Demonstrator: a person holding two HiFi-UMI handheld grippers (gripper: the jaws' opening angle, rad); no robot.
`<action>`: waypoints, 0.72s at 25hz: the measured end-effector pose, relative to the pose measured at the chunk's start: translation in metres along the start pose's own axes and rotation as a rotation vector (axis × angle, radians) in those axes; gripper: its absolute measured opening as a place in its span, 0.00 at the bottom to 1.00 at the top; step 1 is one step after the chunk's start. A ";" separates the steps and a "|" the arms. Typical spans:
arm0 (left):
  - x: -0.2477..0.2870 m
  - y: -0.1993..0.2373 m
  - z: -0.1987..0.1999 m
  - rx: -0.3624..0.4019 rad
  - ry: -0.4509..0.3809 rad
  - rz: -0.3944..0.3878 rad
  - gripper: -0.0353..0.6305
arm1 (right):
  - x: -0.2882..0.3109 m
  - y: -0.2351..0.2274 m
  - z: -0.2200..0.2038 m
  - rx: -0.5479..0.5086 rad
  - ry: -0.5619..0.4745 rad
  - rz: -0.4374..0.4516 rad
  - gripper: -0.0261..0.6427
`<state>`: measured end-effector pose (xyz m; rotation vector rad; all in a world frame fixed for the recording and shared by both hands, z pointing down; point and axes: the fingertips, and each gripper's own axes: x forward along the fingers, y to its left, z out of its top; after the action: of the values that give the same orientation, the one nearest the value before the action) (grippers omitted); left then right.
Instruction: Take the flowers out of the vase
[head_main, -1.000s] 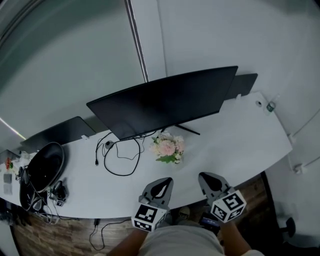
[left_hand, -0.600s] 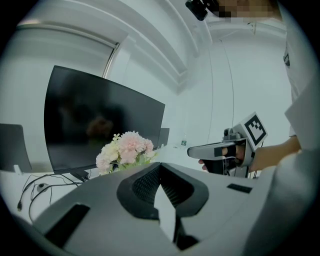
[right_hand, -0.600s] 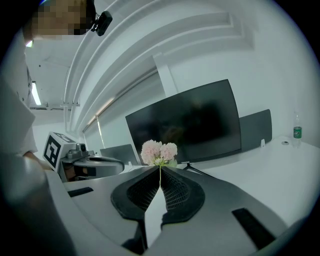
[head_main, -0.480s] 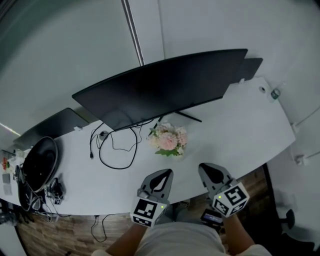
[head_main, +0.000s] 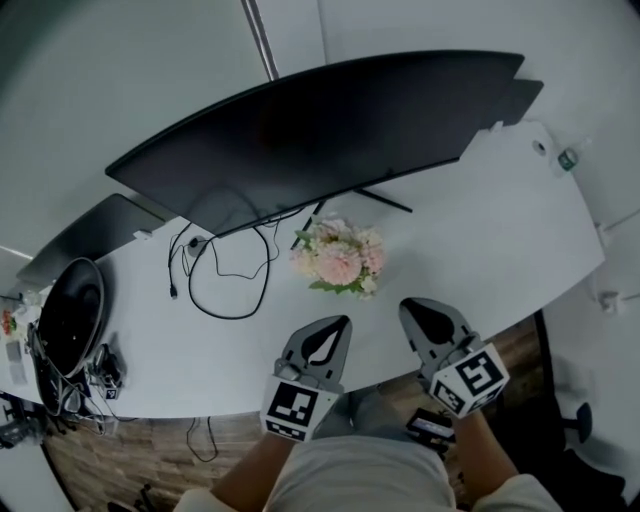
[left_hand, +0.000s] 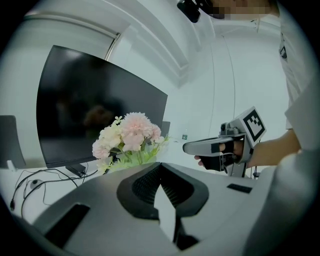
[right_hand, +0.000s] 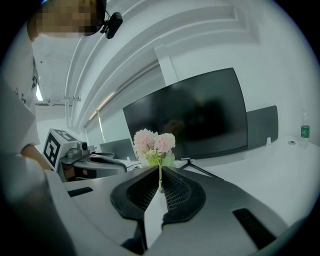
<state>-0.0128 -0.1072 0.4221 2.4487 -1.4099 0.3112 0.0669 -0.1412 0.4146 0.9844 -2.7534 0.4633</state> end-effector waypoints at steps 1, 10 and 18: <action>0.002 0.003 -0.002 -0.005 0.006 0.003 0.06 | 0.002 -0.002 -0.002 0.002 0.002 -0.002 0.09; 0.016 0.015 -0.023 -0.020 0.017 0.018 0.06 | 0.024 -0.007 -0.019 0.004 0.032 0.009 0.09; 0.030 0.022 -0.038 -0.026 0.034 0.016 0.06 | 0.044 -0.015 -0.028 -0.023 0.064 0.032 0.22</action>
<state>-0.0190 -0.1280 0.4706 2.4007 -1.4117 0.3340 0.0442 -0.1683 0.4565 0.9058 -2.7151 0.4582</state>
